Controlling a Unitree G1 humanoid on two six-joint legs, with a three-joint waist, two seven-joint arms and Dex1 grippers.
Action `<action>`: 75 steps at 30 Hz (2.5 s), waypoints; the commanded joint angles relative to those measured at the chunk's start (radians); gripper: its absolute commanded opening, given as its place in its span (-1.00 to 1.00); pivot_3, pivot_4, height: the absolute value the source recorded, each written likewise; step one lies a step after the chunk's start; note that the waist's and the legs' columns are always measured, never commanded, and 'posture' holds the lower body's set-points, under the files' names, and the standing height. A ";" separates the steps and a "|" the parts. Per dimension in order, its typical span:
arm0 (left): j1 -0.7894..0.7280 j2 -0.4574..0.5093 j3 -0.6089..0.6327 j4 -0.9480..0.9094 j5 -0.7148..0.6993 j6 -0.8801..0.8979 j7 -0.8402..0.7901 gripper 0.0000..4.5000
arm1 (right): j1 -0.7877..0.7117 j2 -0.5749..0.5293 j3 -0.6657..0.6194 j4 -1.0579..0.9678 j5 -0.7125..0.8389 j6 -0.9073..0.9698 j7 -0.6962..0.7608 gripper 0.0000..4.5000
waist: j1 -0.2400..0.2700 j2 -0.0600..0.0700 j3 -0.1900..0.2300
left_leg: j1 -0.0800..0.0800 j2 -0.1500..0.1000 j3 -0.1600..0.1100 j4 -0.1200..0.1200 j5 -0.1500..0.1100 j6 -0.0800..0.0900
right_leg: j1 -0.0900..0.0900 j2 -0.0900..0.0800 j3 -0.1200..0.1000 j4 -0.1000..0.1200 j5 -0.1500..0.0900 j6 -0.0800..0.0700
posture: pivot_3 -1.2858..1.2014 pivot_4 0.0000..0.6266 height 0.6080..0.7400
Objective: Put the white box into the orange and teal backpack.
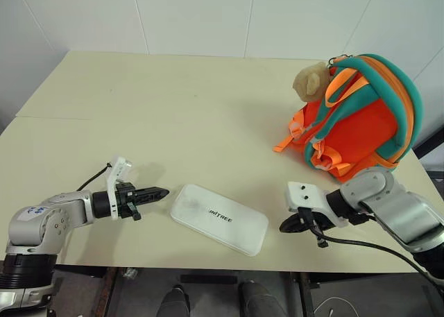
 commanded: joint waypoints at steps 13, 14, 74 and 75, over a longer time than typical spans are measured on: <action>0.012 -0.009 0.005 -0.064 -0.026 0.040 -0.010 -0.99 | -0.016 0.060 0.024 0.017 -0.020 -0.050 -0.041 -0.99 | 0.000 0.000 0.000 | 0.000 0.000 0.000 0.000 0.000 0.000 | 0.000 0.000 0.000 0.000 0.000 0.000 | 0.03 -0.52 1.00; 0.015 -0.008 0.006 -0.070 -0.029 0.046 -0.011 -0.99 | -0.019 0.067 0.025 0.022 -0.024 -0.053 -0.044 -0.99 | 0.000 0.000 0.000 | 0.000 0.000 0.000 0.000 0.000 0.000 | 0.000 0.000 0.000 0.000 0.000 0.000 | 0.03 -0.52 1.00; -0.021 -0.040 -0.069 -0.041 0.019 0.003 -0.046 -0.99 | -0.014 0.035 0.018 -0.062 0.045 -0.014 -0.013 -0.99 | 0.017 0.000 0.000 | 0.000 0.000 0.000 0.004 0.000 0.000 | 0.000 0.000 0.000 0.004 0.000 0.000 | 0.03 -0.52 1.00; -0.022 -0.042 -0.076 -0.047 0.014 0.010 -0.048 -0.99 | -0.015 0.040 0.020 -0.057 0.042 -0.020 -0.018 -0.99 | 0.017 0.000 0.000 | 0.000 0.000 0.000 0.004 0.000 0.000 | 0.000 0.000 0.000 0.004 0.000 0.000 | 0.03 -0.52 1.00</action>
